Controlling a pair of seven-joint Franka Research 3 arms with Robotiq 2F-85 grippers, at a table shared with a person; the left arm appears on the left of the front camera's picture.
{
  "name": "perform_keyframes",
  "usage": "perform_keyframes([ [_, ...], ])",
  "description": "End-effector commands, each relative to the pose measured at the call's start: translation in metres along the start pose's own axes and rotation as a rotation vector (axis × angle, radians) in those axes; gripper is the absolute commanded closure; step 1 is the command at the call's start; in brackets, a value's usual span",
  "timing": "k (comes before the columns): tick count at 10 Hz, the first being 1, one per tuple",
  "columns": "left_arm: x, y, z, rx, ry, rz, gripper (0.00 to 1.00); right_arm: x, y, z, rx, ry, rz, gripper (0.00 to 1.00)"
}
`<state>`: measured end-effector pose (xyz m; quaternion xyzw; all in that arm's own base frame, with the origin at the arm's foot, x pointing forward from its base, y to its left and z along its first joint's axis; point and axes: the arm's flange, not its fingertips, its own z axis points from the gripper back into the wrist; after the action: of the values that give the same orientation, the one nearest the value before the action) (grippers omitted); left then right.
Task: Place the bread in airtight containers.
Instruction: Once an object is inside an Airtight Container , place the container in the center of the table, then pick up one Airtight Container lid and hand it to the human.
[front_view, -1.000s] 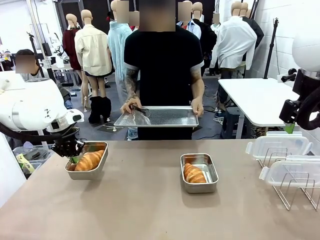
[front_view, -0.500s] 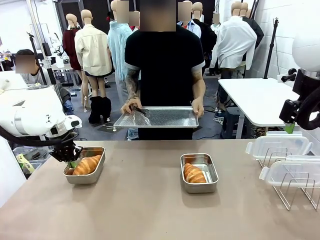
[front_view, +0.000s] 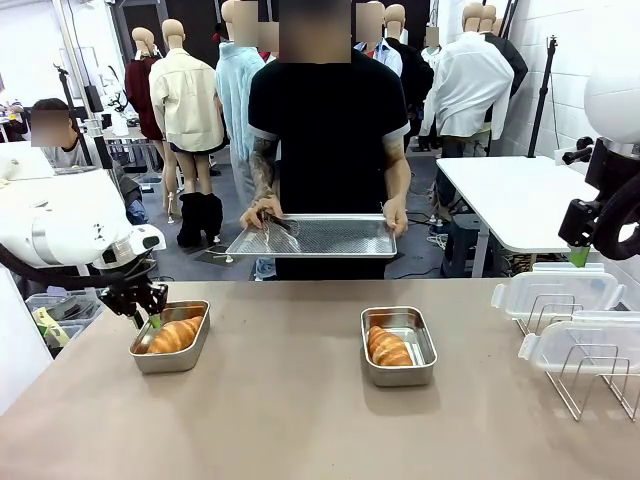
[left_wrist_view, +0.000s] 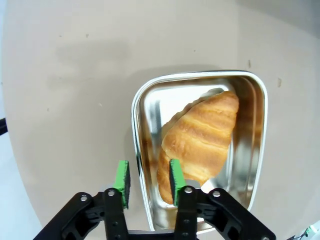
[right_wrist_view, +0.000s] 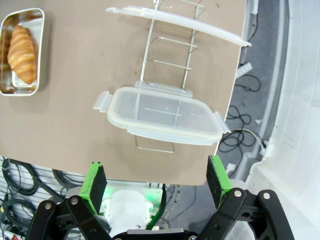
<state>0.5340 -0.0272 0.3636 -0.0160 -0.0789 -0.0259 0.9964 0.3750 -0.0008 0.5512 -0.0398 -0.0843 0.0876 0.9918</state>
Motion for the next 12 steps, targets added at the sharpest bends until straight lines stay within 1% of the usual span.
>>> perform_keyframes([
  [1,-0.013,0.0,0.023,0.065,-0.04,-0.028,0.0,0.003,0.002,0.001,0.004,-0.002,-0.019,0.0],
  [3,-0.013,0.011,0.052,0.097,-0.043,-0.03,0.0,0.003,0.002,0.001,0.004,-0.002,-0.019,0.0],
  [4,-0.012,0.025,0.071,0.109,-0.04,-0.023,0.0,0.003,0.002,0.001,0.004,-0.002,-0.019,0.0],
  [5,-0.012,0.043,0.091,0.073,-0.043,-0.038,0.0,0.003,0.002,0.001,0.004,-0.002,-0.019,0.0],
  [7,-0.016,0.076,0.113,0.046,-0.085,-0.001,0.0,0.003,0.002,0.001,0.004,-0.002,-0.019,0.0],
  [8,-0.017,0.091,0.119,0.04,-0.074,-0.009,0.0,0.003,0.002,0.001,0.004,-0.002,-0.019,0.0],
  [9,-0.016,0.099,0.122,0.024,-0.054,-0.029,0.0,0.003,0.002,0.001,0.004,-0.002,-0.019,0.0],
  [10,-0.016,0.103,0.122,0.029,-0.032,-0.083,0.0,0.003,0.002,0.001,0.004,-0.002,-0.019,0.0],
  [11,-0.012,0.108,0.121,-0.033,-0.027,-0.077,0.0,0.003,0.002,0.001,0.004,-0.002,-0.019,0.0],
  [12,-0.021,0.101,0.122,0.051,-0.066,-0.025,0.0,0.003,0.002,0.001,0.004,-0.002,-0.019,0.0],
])
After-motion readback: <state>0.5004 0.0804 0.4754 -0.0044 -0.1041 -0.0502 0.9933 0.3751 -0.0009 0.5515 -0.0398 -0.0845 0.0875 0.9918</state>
